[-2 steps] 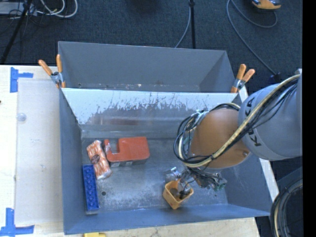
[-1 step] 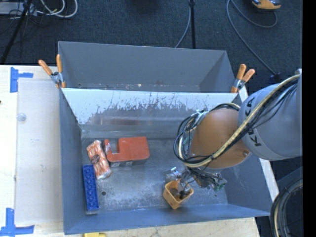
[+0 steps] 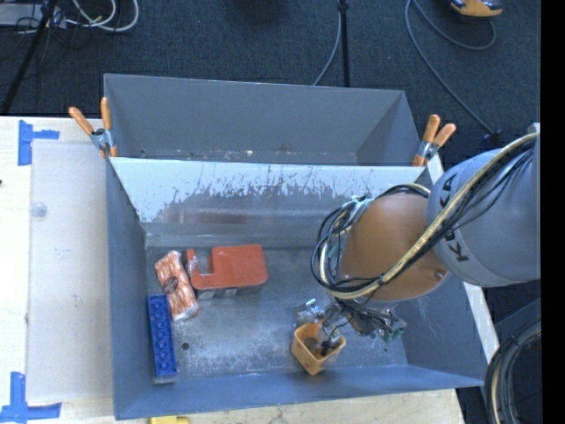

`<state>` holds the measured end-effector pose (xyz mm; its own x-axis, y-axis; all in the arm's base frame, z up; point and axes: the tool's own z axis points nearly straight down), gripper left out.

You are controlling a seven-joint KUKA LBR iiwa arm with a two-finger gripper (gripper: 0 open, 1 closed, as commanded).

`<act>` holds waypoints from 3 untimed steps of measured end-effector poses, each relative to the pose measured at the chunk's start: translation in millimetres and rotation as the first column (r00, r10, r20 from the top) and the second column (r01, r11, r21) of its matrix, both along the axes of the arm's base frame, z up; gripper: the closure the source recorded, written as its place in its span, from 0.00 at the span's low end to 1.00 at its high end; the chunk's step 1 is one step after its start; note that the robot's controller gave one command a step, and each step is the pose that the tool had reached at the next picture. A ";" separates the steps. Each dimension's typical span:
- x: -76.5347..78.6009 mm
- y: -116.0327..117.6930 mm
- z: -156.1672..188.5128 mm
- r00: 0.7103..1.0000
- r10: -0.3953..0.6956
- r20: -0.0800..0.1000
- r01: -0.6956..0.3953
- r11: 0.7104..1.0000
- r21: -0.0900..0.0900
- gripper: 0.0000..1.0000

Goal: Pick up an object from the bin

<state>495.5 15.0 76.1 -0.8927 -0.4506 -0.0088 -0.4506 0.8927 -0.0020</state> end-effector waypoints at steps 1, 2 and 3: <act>-3.0 0.7 13.5 1.000 0.001 -0.011 -0.001 1.000 0.000 1.00; -2.7 1.2 30.8 1.000 0.001 -0.009 -0.001 1.000 0.000 1.00; -1.8 1.3 42.6 1.000 0.001 -0.006 -0.001 1.000 0.000 1.00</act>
Offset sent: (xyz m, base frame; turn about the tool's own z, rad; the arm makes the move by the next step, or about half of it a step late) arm -0.0001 0.0001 0.0305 0.0000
